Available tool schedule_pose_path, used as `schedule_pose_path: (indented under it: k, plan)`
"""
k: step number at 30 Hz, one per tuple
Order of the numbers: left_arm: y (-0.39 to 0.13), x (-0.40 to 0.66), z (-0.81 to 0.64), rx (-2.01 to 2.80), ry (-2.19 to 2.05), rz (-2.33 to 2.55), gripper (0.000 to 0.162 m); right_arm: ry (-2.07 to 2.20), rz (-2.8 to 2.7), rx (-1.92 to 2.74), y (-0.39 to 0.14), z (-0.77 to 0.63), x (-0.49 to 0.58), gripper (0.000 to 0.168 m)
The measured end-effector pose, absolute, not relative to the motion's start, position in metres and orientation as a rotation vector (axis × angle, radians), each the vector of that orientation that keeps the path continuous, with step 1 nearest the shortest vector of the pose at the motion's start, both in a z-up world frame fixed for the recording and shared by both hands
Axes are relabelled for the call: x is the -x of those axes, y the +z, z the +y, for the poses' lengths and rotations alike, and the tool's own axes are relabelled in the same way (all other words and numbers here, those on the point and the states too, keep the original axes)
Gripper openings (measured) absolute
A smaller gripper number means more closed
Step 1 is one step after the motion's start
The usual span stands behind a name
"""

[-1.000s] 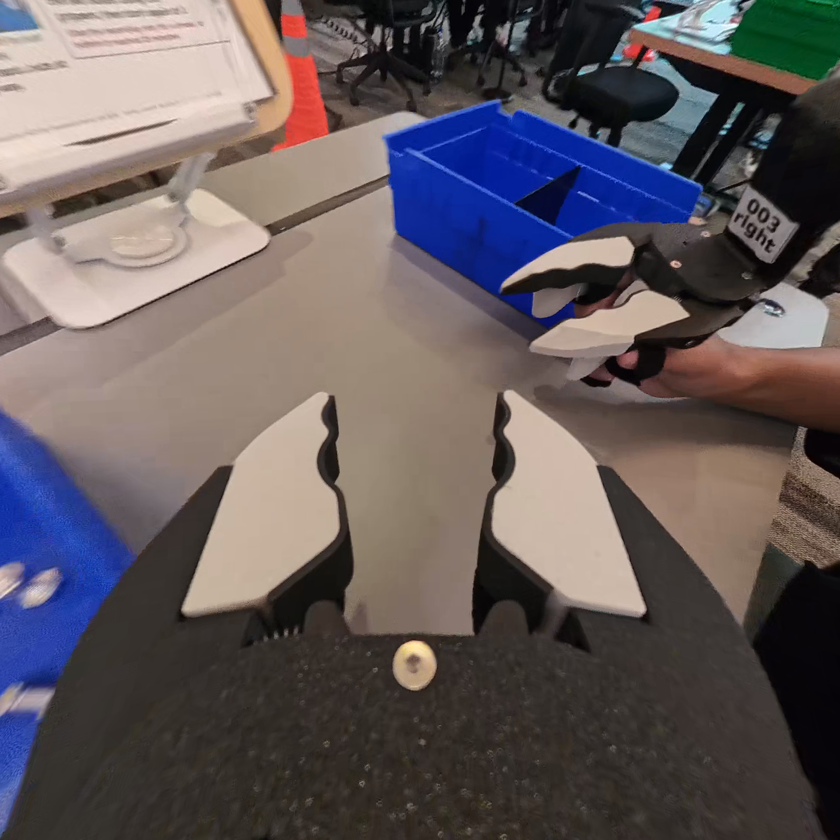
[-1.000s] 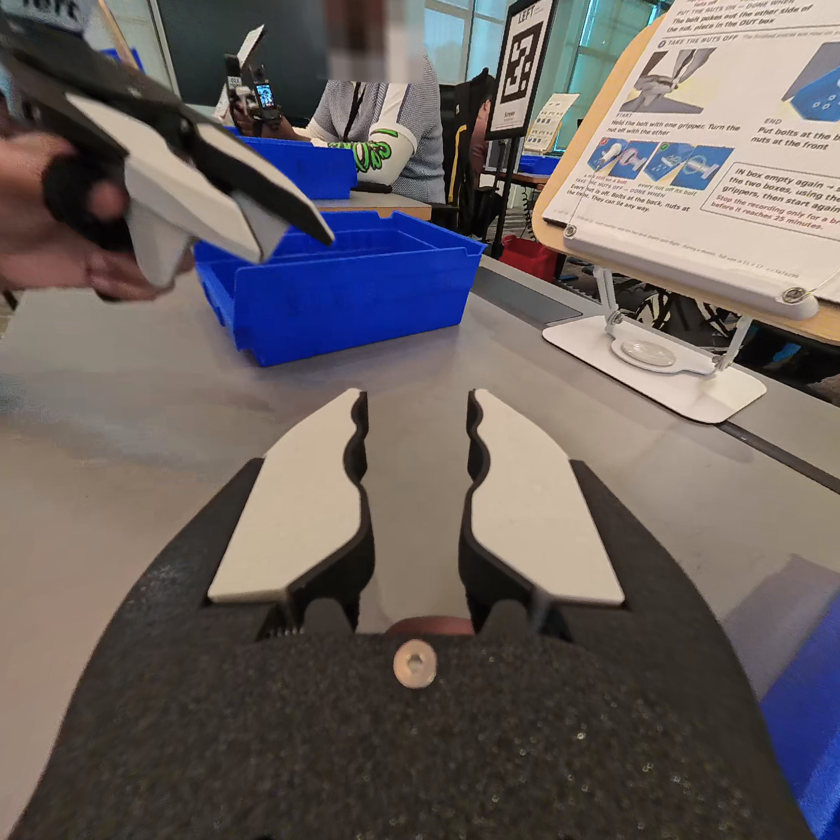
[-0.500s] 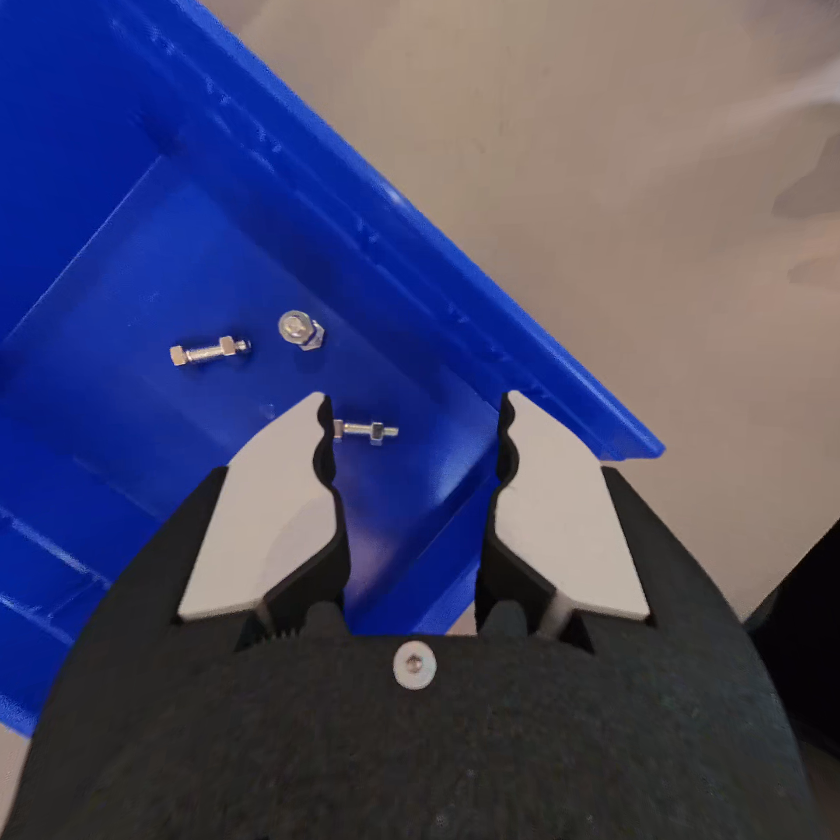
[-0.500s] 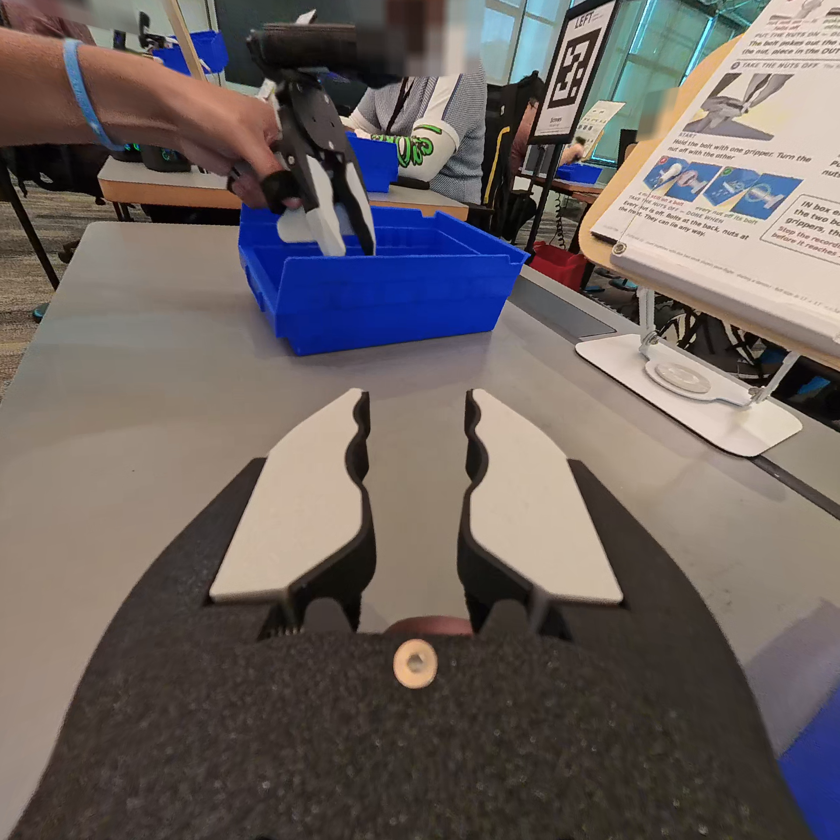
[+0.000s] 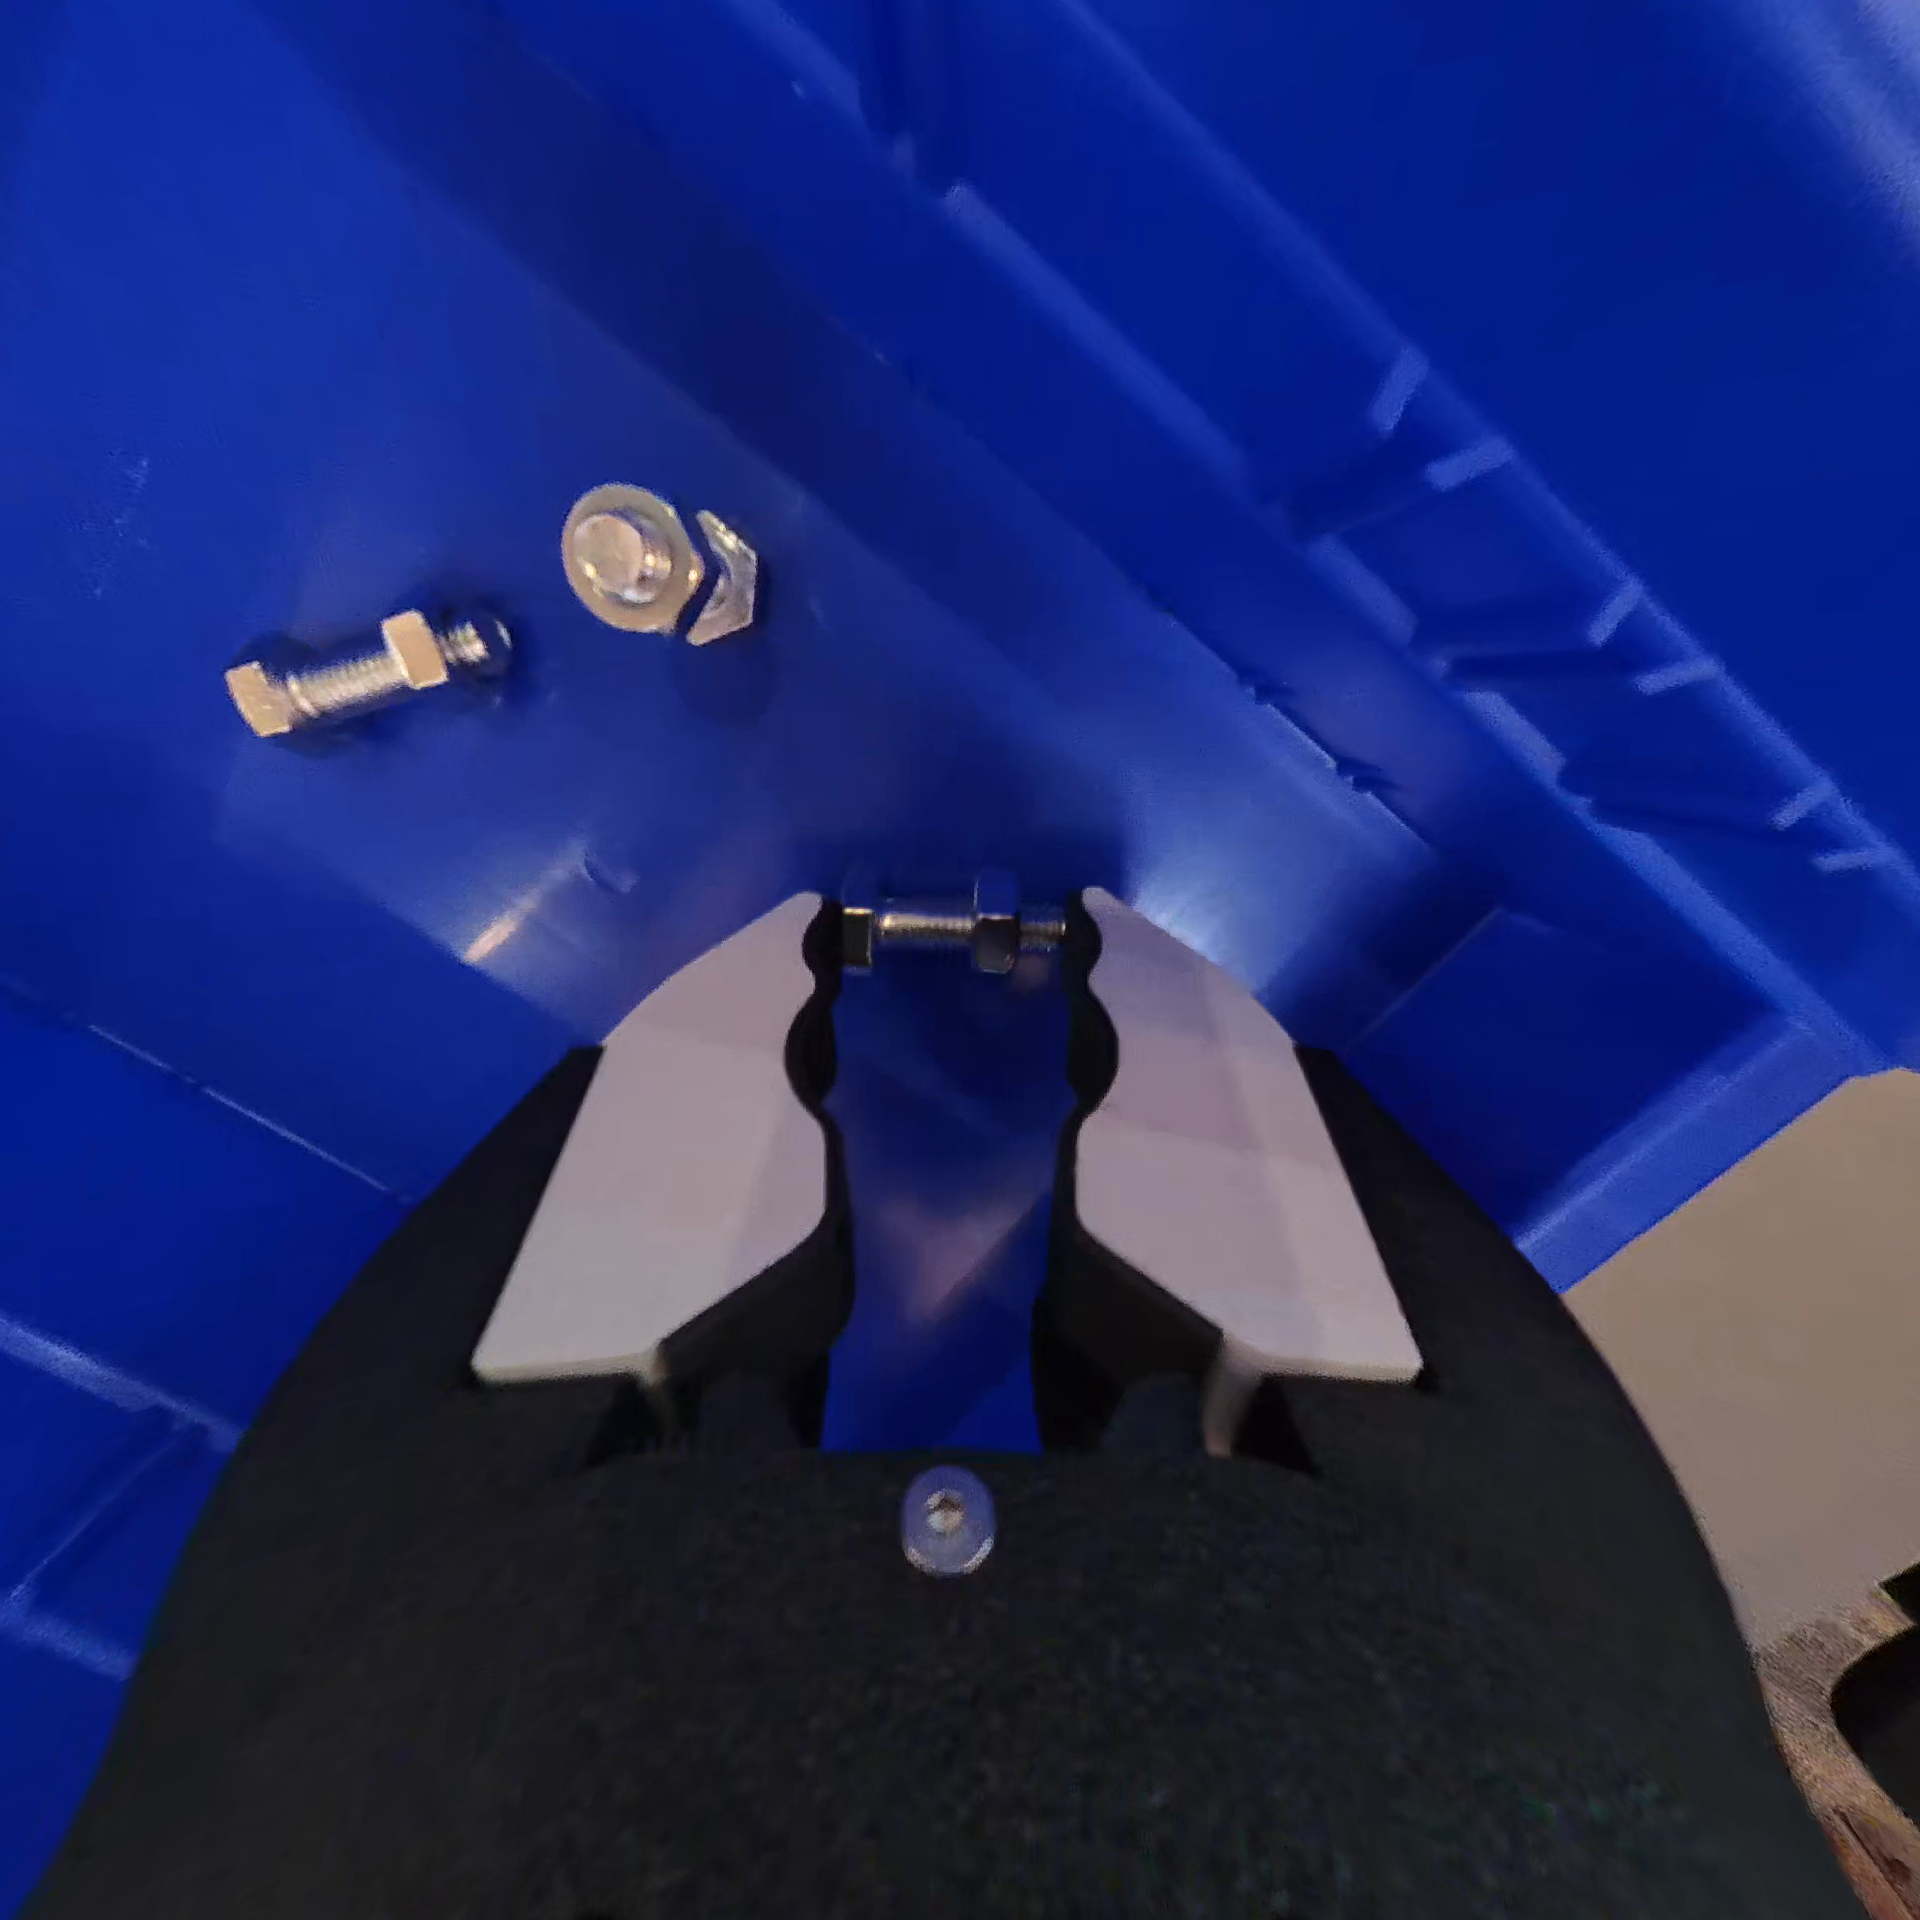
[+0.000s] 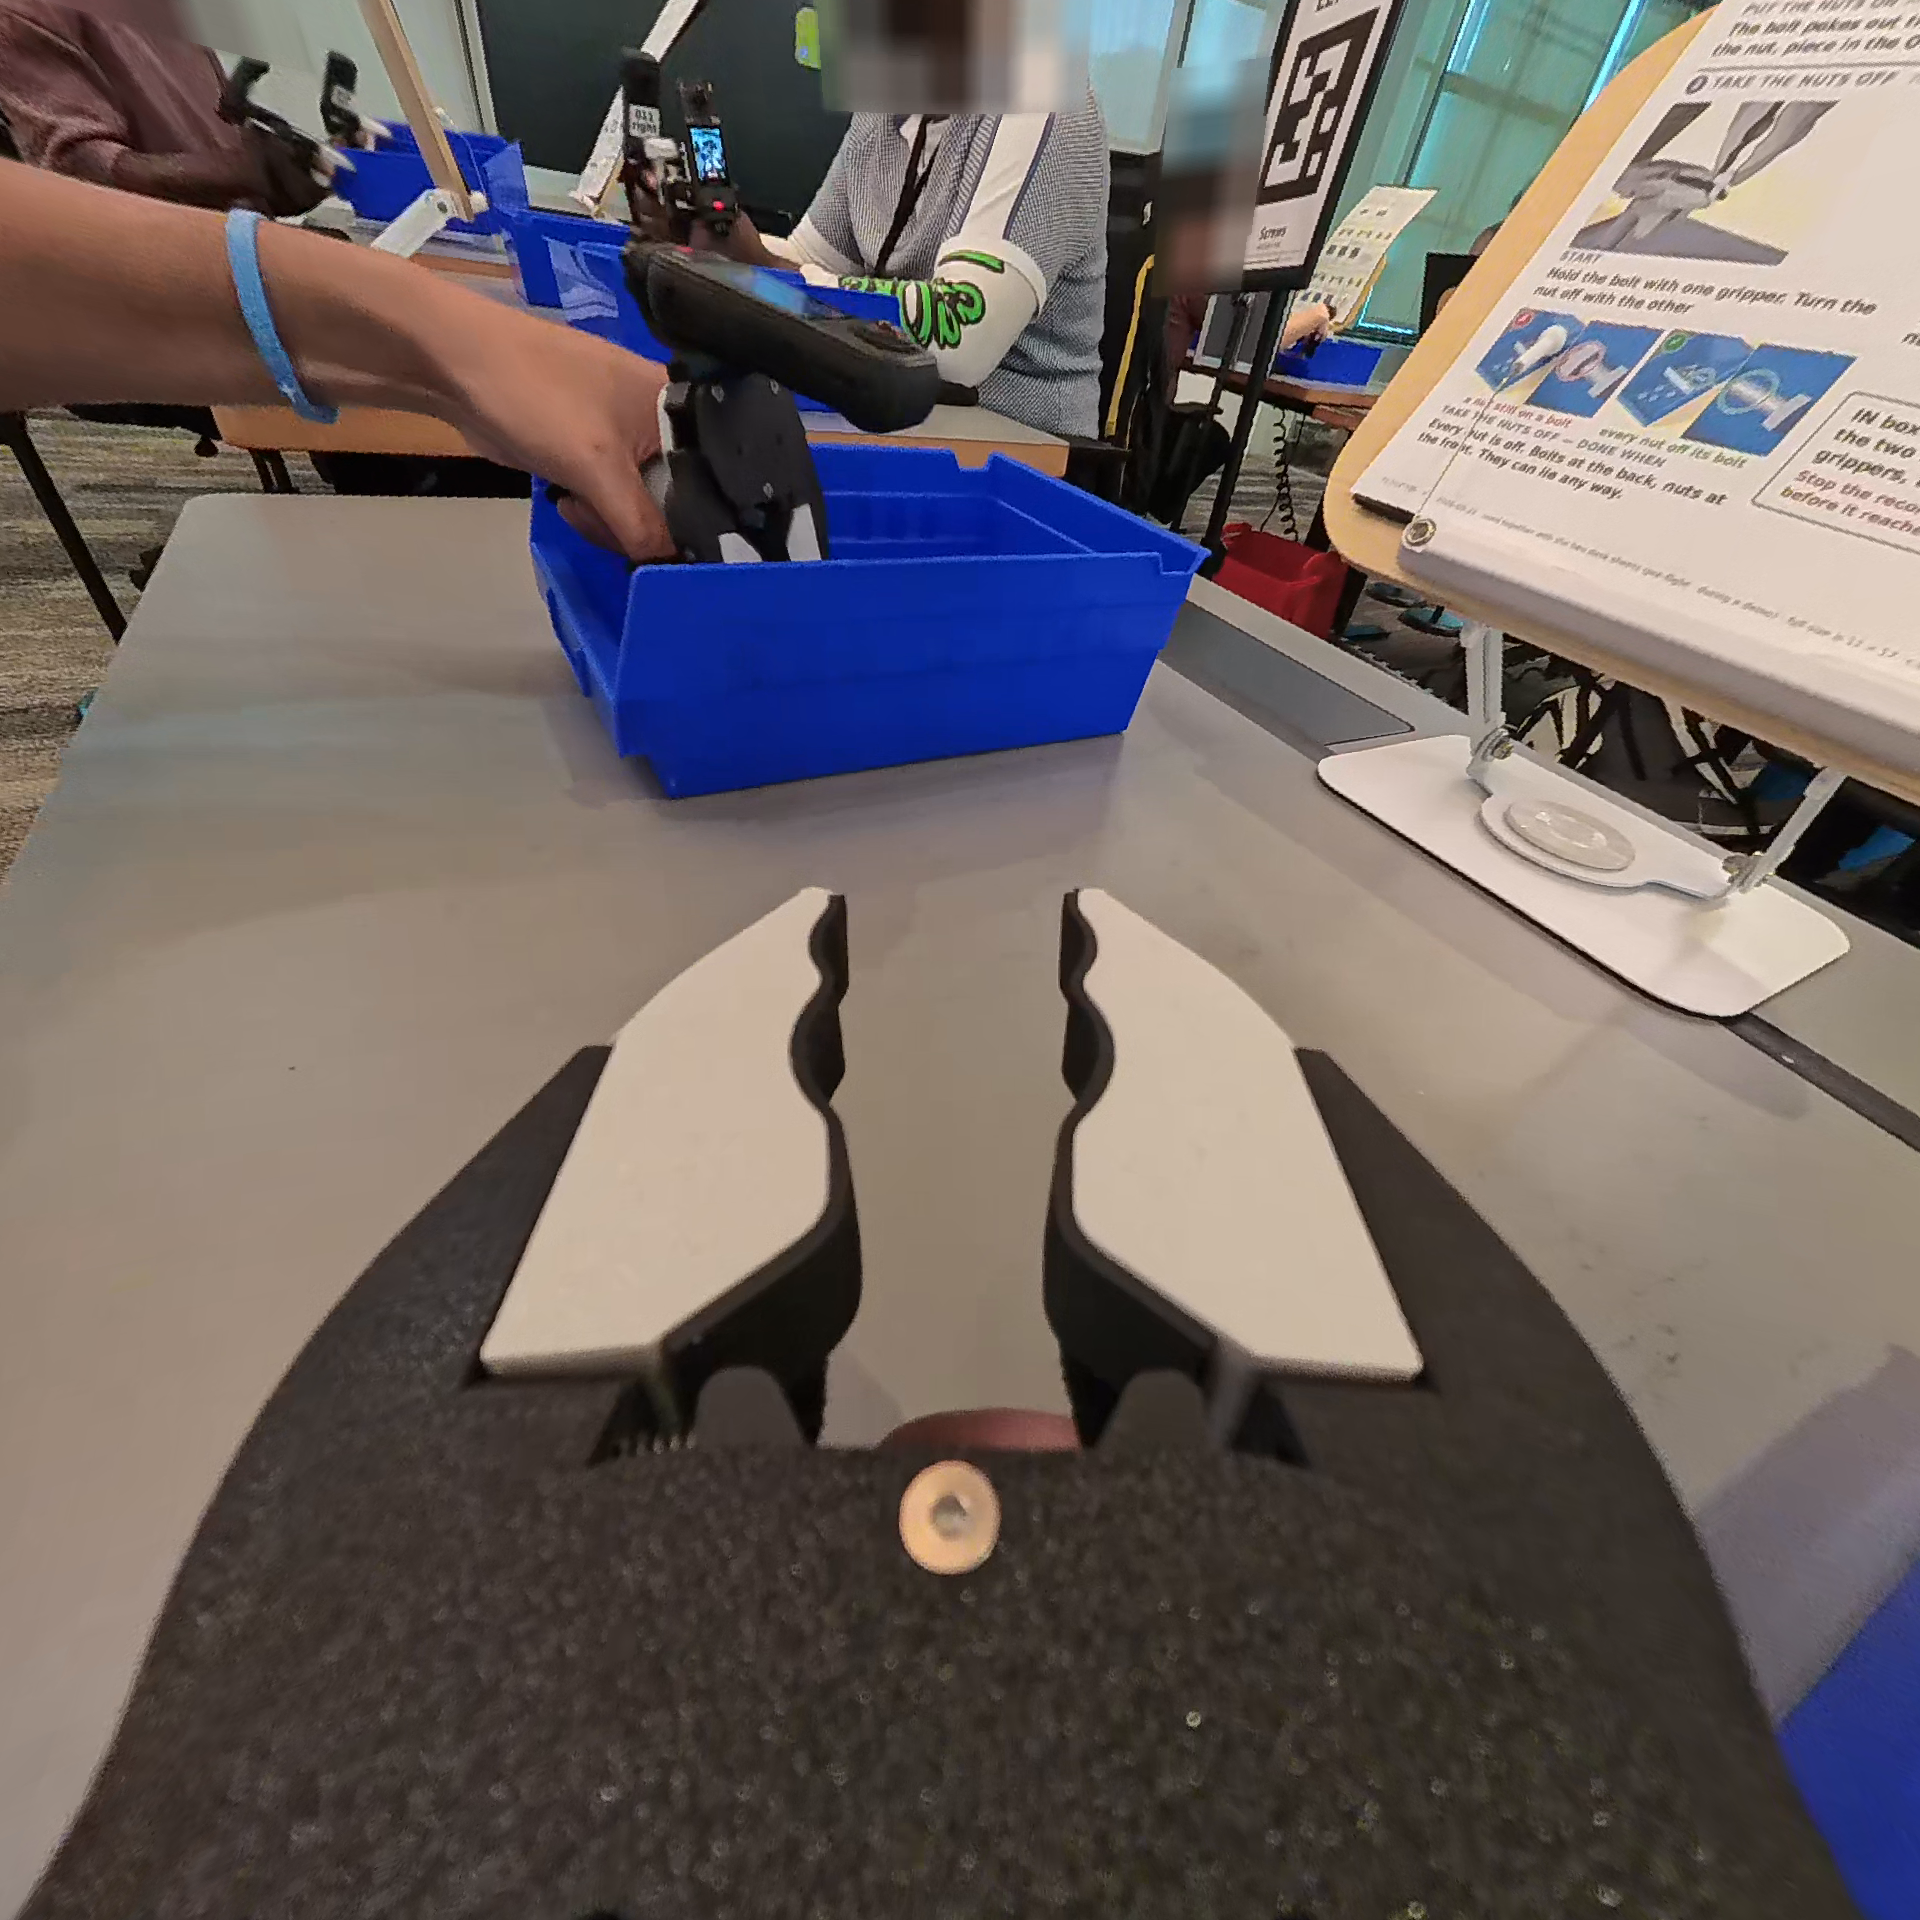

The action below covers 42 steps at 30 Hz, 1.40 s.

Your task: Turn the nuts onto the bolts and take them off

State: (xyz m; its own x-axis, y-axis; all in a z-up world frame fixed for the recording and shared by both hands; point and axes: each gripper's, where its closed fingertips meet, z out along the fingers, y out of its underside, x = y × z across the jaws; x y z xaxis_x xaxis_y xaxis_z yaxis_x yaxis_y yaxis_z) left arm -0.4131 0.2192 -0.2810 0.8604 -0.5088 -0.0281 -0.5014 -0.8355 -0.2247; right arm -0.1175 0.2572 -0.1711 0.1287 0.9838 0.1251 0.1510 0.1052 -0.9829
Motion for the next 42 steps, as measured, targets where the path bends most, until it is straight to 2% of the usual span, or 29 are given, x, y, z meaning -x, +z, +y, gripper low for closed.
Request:
schedule_pose_path:
  k: [1, 4, 7, 11, 15, 20, 26, 31, 32, 33, 38, 42]
  plan:
    - [-0.28, 0.418, 0.219, 2.807, 0.008, 0.773, 0.04, 0.953, -1.26, 1.292, -0.171, 0.258, 0.117, 0.039]
    - [-0.261, 0.43, 0.222, 2.715, 0.119, 0.704, 0.04, 0.975, -1.253, 1.298, -0.17, 0.258, 0.116, 0.039]
    - [-0.213, 0.418, 0.232, 2.466, 0.142, 0.609, 0.04, 1.022, -1.257, 1.291, -0.168, 0.254, 0.118, 0.038]
    - [-0.137, 0.346, 0.231, 2.038, 0.082, 0.624, 0.04, 1.193, -1.321, 1.292, -0.169, 0.236, 0.124, 0.038]
    - [-0.102, 0.259, 0.222, 1.756, 0.042, 0.691, 0.04, 1.582, -1.305, 1.368, -0.161, 0.205, 0.132, 0.039]
    - [-0.126, 0.185, 0.23, 1.666, 0.07, 0.73, 0.04, 1.954, -1.083, 1.448, -0.148, 0.2, 0.139, 0.048]
    - [-0.154, 0.137, 0.227, 1.567, 0.182, 0.964, 0.04, 2.226, -0.958, 1.518, -0.144, 0.211, 0.13, 0.044]
    - [-0.154, 0.121, 0.226, 1.52, 0.208, 1.026, 0.04, 2.292, -1.019, 1.592, -0.155, 0.205, 0.13, 0.035]
    - [-0.155, 0.12, 0.226, 1.52, 0.202, 1.026, 0.04, 2.308, -1.031, 1.589, -0.156, 0.203, 0.129, 0.02]
    - [-0.155, 0.119, 0.226, 1.518, 0.198, 1.025, 0.04, 2.302, -1.038, 1.604, -0.158, 0.203, 0.129, 0.018]
    - [-0.166, 0.122, 0.229, 1.58, 0.153, 1.007, 0.04, 2.175, -1.078, 1.646, -0.17, 0.208, 0.131, 0.018]
    - [-0.169, 0.125, 0.217, 1.664, -0.05, 0.987, 0.05, 2.01, -1.167, 1.633, -0.174, 0.214, 0.13, 0.018]
